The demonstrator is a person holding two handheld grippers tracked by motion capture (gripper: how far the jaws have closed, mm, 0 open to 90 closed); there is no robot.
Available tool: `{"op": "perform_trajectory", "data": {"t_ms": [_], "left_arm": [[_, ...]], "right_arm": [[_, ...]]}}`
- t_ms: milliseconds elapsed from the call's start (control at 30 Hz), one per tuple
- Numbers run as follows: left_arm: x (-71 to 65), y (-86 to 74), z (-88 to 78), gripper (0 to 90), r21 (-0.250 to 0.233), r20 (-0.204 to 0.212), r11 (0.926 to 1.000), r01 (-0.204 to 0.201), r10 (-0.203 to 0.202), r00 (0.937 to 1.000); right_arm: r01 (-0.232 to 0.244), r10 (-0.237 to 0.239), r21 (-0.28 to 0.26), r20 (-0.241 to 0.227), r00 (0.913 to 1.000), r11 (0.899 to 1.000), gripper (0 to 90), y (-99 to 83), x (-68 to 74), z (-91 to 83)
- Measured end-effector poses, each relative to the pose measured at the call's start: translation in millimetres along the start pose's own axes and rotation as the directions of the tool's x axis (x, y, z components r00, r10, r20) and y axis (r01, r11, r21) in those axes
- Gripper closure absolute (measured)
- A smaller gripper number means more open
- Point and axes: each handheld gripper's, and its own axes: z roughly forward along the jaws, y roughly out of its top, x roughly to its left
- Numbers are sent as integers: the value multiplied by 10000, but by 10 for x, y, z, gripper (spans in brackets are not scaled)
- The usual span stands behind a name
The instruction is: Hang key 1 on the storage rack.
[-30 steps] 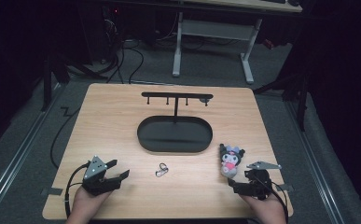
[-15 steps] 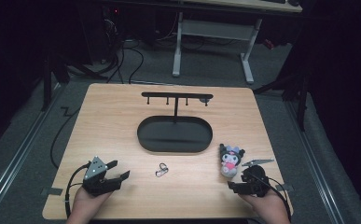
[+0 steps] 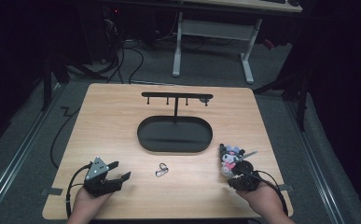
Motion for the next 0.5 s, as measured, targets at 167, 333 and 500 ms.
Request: {"op": "perform_trajectory", "data": {"t_ms": [167,333,500], "left_arm": [[8,-9,-5,341,12,-46,10000,34,-34,10000],[9,-10,-8,342,-1,-87,10000,18,-18,10000],[4,-13,-1,342,44,-104,10000,-36,36,9999]], "right_arm": [[-318,320,-192,123,9994,9993,900,88,-29,17],[-638,639,-38,265,9976,9980,900,99,-142,15],[-886,881,66,611,9942,9960,900,89,-332,-8]]}}
